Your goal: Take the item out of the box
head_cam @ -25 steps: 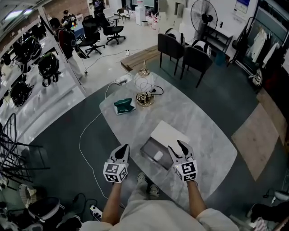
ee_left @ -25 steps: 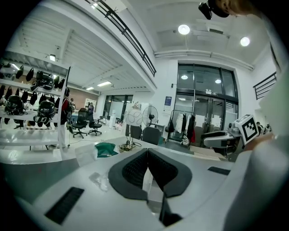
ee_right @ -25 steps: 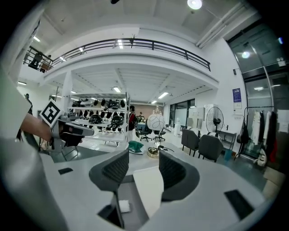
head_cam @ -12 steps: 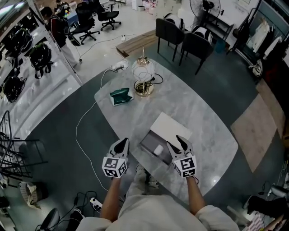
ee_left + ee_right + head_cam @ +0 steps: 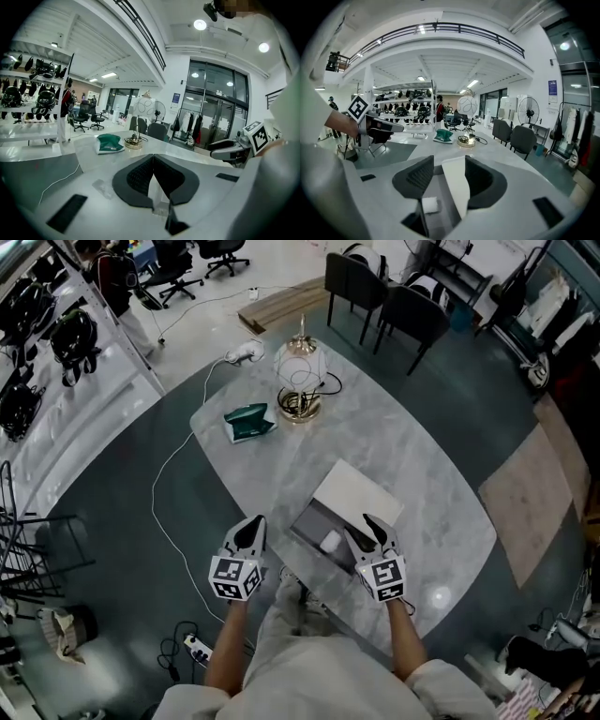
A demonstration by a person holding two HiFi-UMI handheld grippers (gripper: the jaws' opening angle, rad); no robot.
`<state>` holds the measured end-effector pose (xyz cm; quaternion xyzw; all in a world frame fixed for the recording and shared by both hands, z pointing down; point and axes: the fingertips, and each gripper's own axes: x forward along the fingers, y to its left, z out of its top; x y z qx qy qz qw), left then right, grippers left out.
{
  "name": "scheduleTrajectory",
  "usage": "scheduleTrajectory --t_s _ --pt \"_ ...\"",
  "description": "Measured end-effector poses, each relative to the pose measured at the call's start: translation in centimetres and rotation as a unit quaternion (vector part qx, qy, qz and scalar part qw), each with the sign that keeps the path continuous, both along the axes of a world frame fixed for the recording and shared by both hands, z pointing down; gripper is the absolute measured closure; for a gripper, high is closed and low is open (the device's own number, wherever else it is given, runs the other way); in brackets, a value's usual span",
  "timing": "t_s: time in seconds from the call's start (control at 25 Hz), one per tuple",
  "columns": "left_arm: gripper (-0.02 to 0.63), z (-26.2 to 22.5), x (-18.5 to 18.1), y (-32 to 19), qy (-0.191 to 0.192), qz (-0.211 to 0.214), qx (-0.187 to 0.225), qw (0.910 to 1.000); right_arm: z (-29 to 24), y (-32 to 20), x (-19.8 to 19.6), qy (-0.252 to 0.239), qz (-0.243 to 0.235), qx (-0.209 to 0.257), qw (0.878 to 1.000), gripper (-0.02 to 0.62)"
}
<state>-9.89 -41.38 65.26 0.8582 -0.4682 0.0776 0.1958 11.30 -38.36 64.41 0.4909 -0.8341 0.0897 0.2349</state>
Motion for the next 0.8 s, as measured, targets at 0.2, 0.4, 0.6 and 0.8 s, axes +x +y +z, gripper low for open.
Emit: scheduleTrajectory --t_s 0.2,0.4,0.6,0.8 --pt "0.591 1.0 -0.1 0.1 0.004 -0.001 -0.013 0.9999 1.0 0.0 -0.4 0.006 -0.007 -0.017 1.000 0.391" --pt "0.591 1.9 -0.1 0.1 0.007 -0.001 -0.024 0.9997 2.0 0.1 -0.9 0.010 -0.022 -0.034 0.999 0.391" --pt "0.591 2.6 -0.1 0.1 0.009 -0.005 -0.030 0.9995 3.1 0.0 -1.4 0.019 -0.043 -0.045 0.998 0.391" --pt "0.591 2.8 -0.3 0.3 0.010 -0.009 -0.034 0.9993 4.2 0.8 -1.8 0.054 -0.082 -0.058 0.993 0.391"
